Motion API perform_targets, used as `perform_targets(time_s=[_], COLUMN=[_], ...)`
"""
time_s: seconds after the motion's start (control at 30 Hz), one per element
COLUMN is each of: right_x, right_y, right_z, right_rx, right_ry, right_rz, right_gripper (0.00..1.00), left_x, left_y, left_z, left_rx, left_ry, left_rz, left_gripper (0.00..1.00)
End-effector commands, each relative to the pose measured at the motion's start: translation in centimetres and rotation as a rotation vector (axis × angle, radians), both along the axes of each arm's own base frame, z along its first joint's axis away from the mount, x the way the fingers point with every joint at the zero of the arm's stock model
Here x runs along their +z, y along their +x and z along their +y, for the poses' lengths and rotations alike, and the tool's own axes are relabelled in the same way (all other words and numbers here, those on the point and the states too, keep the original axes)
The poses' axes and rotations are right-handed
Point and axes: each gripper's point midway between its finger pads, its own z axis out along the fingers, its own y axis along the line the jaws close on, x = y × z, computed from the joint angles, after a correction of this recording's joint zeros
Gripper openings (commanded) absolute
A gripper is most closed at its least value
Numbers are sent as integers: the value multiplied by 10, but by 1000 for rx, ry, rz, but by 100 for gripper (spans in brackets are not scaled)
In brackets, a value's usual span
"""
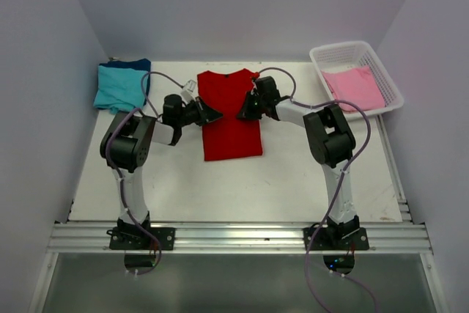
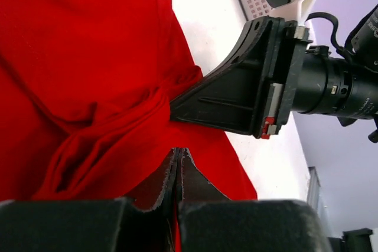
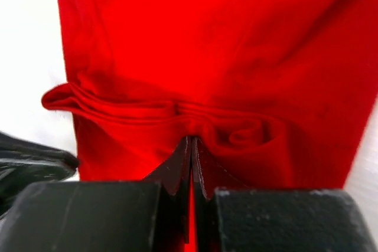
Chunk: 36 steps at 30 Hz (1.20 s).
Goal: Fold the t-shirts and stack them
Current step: Fold the tshirt
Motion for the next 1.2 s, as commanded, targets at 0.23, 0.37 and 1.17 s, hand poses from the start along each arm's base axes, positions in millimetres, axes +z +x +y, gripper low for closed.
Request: perform_targets(time_s=[0.23, 0.37, 1.17], right_x=[22, 24, 91], right_y=[12, 8, -102], right_z=[16, 8, -11], right_rx=[34, 27, 105], right_ry=[79, 48, 98], right_rz=[-26, -45, -247], right_gripper=[0, 0, 77], left_x=[-25, -49, 31], left_y=[26, 37, -112], left_z=[11, 26, 89], left_rx=[-4, 61, 188], left_ry=[-81, -19, 291], left_rz=[25, 88, 18], left_gripper=[0, 0, 61])
